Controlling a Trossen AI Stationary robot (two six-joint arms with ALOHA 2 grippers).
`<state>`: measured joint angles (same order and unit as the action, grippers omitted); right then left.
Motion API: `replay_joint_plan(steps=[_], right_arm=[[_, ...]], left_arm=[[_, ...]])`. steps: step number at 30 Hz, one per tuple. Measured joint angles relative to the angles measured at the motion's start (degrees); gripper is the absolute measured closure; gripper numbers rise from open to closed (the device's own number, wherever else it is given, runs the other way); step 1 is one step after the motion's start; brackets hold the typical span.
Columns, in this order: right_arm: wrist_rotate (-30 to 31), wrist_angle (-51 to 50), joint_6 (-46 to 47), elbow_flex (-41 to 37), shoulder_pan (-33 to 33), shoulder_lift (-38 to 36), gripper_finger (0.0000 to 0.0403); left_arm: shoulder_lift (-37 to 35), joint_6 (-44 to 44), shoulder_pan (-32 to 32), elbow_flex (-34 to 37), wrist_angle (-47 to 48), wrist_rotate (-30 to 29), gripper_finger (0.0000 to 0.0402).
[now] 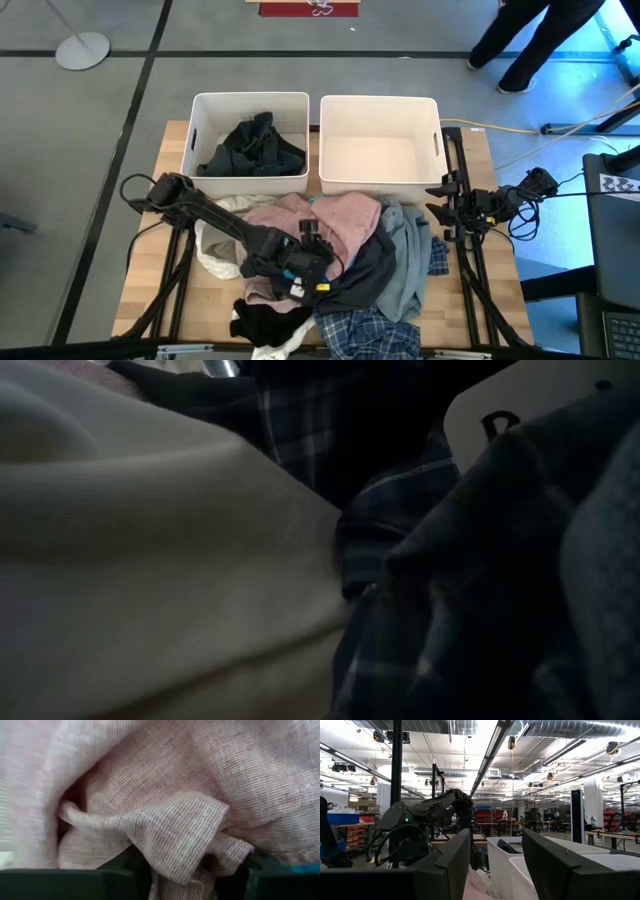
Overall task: Sort clothes
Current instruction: Put the pink shirt into the left white bin
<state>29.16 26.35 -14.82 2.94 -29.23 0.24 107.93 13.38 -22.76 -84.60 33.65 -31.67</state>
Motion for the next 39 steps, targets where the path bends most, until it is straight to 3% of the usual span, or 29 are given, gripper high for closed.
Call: replay_joint_plan(steps=[13, 22, 33, 39], right_arm=[[0.0, -0.8, 0.0, 0.0, 0.0, 0.0, 0.0221], [-0.1, -0.8, 1.1, 0.0, 0.0, 0.0, 0.0221], [-0.7, -0.5, 1.5, 0.0, 0.0, 0.0, 0.0221], [-0.7, -0.4, 1.5, 0.0, 0.0, 0.0, 0.0221]], left_arm=[[-1.9, -5.9, -0.8, 0.0, 0.5, -5.8, 0.0392], [-5.2, -6.3, -1.8, 0.0, 2.3, -6.8, 0.0396], [-15.4, -7.8, -5.5, 0.0, 1.5, -17.8, 0.0396], [-18.8, -6.3, -5.7, 0.0, 1.7, -17.9, 0.0391]])
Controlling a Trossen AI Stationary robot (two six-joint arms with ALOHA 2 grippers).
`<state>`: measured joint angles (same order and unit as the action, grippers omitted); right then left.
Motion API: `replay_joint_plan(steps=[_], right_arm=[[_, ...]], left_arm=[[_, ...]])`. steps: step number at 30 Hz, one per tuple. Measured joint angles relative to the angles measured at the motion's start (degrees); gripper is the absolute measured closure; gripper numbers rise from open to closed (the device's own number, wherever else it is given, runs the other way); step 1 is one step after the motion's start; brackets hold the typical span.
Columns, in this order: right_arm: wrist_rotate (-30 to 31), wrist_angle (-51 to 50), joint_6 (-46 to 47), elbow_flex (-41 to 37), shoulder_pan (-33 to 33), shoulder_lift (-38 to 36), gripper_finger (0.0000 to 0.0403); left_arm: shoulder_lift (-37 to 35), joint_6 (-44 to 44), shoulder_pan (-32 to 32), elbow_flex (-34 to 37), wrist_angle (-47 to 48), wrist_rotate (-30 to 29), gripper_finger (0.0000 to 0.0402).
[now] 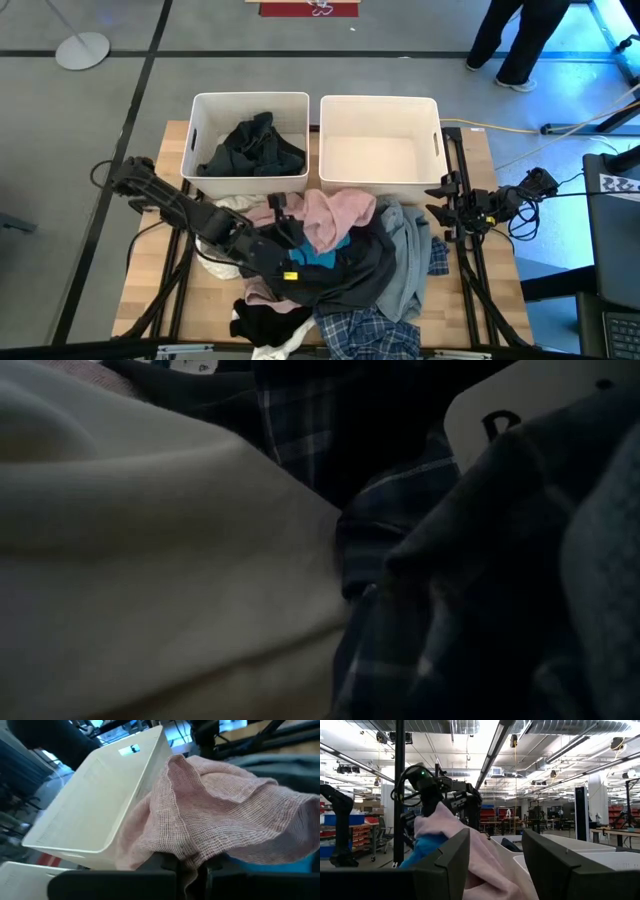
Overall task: Sort clothes
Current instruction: Put the pink shirt into the left white bin
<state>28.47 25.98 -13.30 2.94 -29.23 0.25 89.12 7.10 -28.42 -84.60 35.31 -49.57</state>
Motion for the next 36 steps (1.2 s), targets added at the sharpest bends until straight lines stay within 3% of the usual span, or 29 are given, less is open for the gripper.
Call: replay_joint_plan(steps=[14, 20, 25, 27, 32, 36], right_arm=[[0.0, 0.0, 0.0, 0.0, 0.0, 0.0, 0.0221], [0.0, -0.1, 0.0, 0.0, 0.0, 0.0, 0.0221], [0.0, 0.0, 0.0, 0.0, 0.0, 0.0, 0.0221], [0.0, 0.0, 0.0, 0.0, 0.0, 0.0, 0.0221], [0.0, 0.0, 0.0, 0.0, 0.0, 0.0, 0.0221], [0.0, -0.1, 0.0, 0.0, 0.0, 0.0, 0.0221]], left_arm=[[0.0, 5.8, 0.7, 0.0, 0.7, 2.8, 0.0281], [1.4, 11.9, 2.5, 0.0, 6.7, 11.6, 0.0241], [3.0, 15.3, 3.7, 0.0, 10.2, 15.0, 0.0221], [3.7, 15.9, 4.2, 0.0, 10.0, 16.5, 0.0212], [4.5, 14.9, 5.4, 0.0, 6.5, 27.6, 0.0188], [4.6, 13.7, 6.0, 0.0, 5.1, 28.5, 0.0176]])
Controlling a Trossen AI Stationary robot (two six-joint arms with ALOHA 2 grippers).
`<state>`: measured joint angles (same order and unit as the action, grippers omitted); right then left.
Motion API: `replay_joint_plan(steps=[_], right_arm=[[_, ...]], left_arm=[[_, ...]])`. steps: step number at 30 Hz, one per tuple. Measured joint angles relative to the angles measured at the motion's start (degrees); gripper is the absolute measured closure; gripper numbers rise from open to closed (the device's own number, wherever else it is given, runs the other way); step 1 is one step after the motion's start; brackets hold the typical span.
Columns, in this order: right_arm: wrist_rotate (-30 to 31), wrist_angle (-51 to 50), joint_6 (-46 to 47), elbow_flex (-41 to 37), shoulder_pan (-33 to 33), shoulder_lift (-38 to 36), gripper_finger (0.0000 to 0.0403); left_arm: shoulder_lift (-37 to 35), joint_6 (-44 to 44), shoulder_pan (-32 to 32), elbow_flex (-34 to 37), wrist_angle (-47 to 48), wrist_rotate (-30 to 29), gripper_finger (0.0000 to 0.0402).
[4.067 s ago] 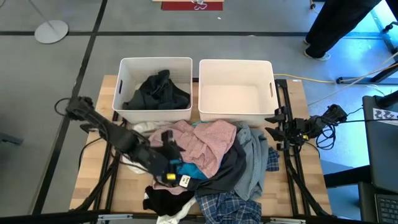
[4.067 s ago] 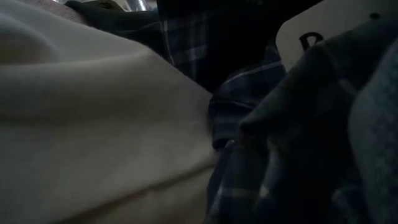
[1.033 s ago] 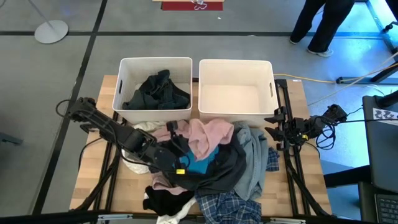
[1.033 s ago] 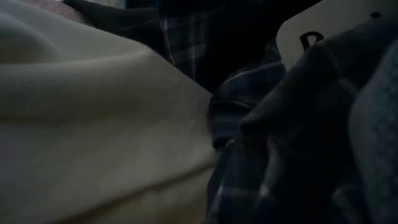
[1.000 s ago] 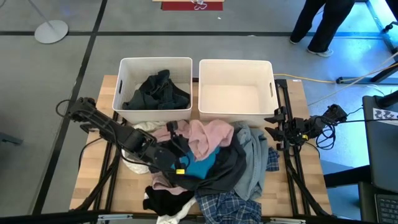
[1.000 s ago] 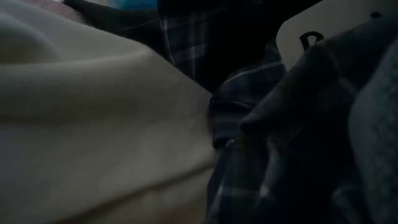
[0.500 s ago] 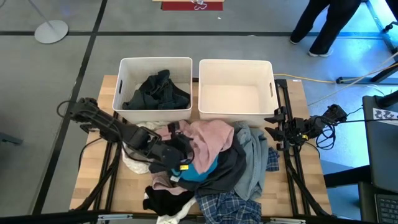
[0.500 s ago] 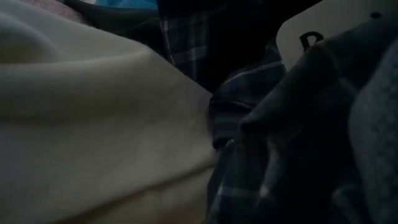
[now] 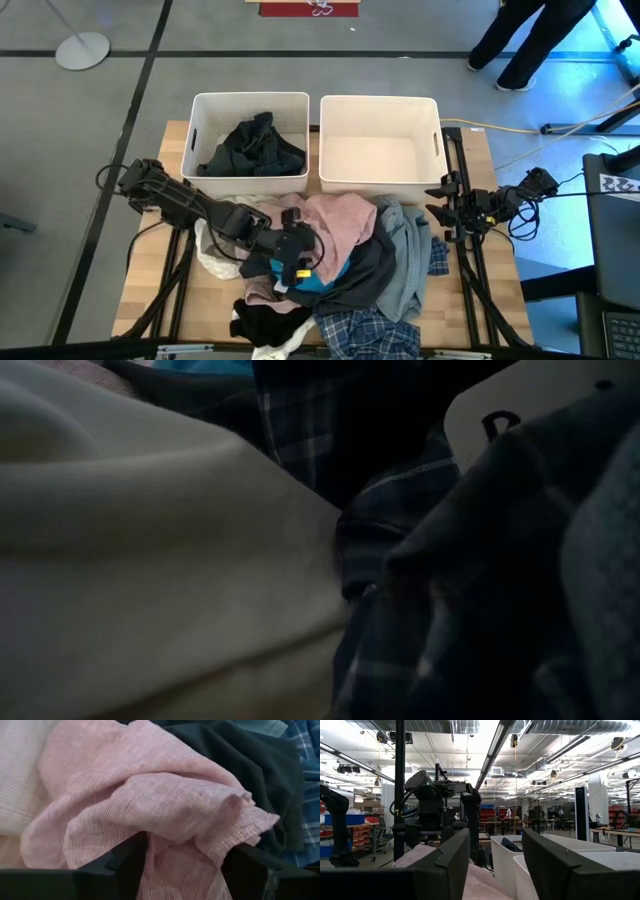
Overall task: Sort clothes
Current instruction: Put the pink shirt into the left white bin
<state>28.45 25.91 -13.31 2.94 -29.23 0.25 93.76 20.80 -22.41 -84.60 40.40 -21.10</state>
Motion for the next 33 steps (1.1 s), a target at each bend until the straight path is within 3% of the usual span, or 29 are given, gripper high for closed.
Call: replay_joint_plan(steps=[3, 7, 12, 17, 22, 25, 29, 33], right_arm=[[0.0, 0.0, 0.0, 0.0, 0.0, 0.0, 0.0221], [0.0, -0.3, 0.0, 0.0, 0.0, 0.0, 0.0221], [0.0, -0.4, 0.0, 0.0, 0.0, 0.0, 0.0221], [0.0, -0.1, 0.0, 0.0, 0.0, 0.0, 0.0221], [0.0, 0.0, 0.1, 0.0, 0.0, 0.0, 0.0221], [0.0, 0.0, 0.7, 0.0, 0.0, 0.0, 0.0221], [0.0, -0.1, 0.7, 0.0, 0.0, 0.0, 0.0221], [0.0, -0.1, 0.7, 0.0, 0.0, 0.0, 0.0221]], left_arm=[[0.8, 0.0, 1.3, -0.1, 1.5, -2.4, 0.0174], [2.6, -1.1, 2.3, -0.1, 5.9, 2.3, 0.0175], [2.5, 0.1, 2.2, 0.0, 11.5, 2.4, 0.0187], [2.7, 1.3, 2.4, 0.0, 13.0, -4.5, 0.0203], [5.4, -7.6, 2.1, 0.0, 3.8, 6.7, 0.0219], [6.3, -10.6, 2.0, -0.1, -1.8, 7.9, 0.023], [8.4, -11.3, 2.7, -0.1, -0.1, 7.9, 0.0267], [9.7, -13.0, 3.1, 0.0, 2.6, 7.9, 0.0333]])
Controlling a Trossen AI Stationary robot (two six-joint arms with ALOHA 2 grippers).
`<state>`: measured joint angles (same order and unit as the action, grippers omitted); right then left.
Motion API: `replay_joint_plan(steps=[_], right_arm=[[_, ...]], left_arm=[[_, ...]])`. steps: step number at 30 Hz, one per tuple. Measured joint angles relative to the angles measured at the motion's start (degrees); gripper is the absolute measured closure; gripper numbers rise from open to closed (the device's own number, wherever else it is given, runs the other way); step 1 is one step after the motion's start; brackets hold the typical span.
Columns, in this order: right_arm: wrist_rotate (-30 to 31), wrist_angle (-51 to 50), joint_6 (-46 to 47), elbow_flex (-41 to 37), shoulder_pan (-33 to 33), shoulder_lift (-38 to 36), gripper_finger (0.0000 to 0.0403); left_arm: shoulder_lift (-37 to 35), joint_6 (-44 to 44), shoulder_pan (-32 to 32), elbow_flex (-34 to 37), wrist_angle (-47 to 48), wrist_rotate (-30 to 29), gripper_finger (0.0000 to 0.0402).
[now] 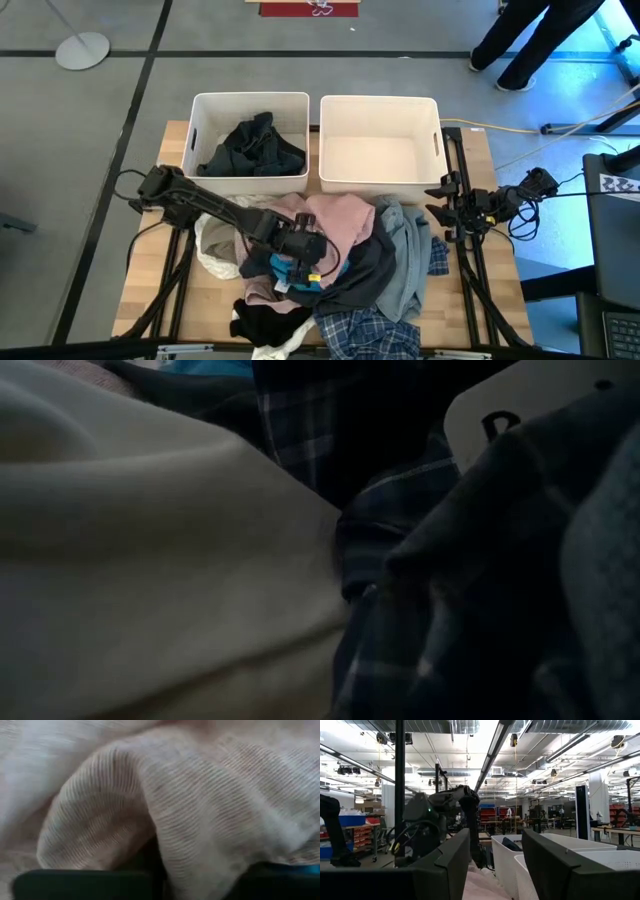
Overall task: Sort clothes
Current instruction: Put the pink shirt into the left white bin
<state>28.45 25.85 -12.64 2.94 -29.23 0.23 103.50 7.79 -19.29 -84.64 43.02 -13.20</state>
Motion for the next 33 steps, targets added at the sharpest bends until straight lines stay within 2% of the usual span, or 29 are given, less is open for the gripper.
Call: replay_joint_plan(steps=[3, 5, 13, 19, 25, 33], right_arm=[[0.0, 0.0, 0.0, 0.0, 0.0, 0.0, 0.0221], [0.3, 0.0, 0.0, 0.0, 0.0, 0.0, 0.0221], [0.5, 0.0, 0.0, 0.0, 0.0, 0.0, 0.0221], [0.6, 0.0, 0.0, 0.0, 0.0, 0.0, 0.0221], [0.7, -0.1, 0.0, 0.0, 0.0, 0.0, 0.0221], [1.0, -0.3, 0.0, 0.0, 0.0, 0.0, 0.0221]], left_arm=[[0.1, -2.1, -0.1, 0.0, 0.8, -1.3, 0.0386], [-1.0, -2.1, -0.5, 0.0, 1.6, -5.7, 0.0393], [-8.5, -2.3, -2.9, -3.3, 4.4, -31.0, 0.0398], [-12.8, -8.2, -4.0, -5.1, 2.7, -49.9, 0.0399], [-15.9, -21.0, -4.0, -5.4, -6.9, -59.6, 0.04], [-21.8, -43.2, -3.6, -5.4, -26.9, -64.3, 0.04]])
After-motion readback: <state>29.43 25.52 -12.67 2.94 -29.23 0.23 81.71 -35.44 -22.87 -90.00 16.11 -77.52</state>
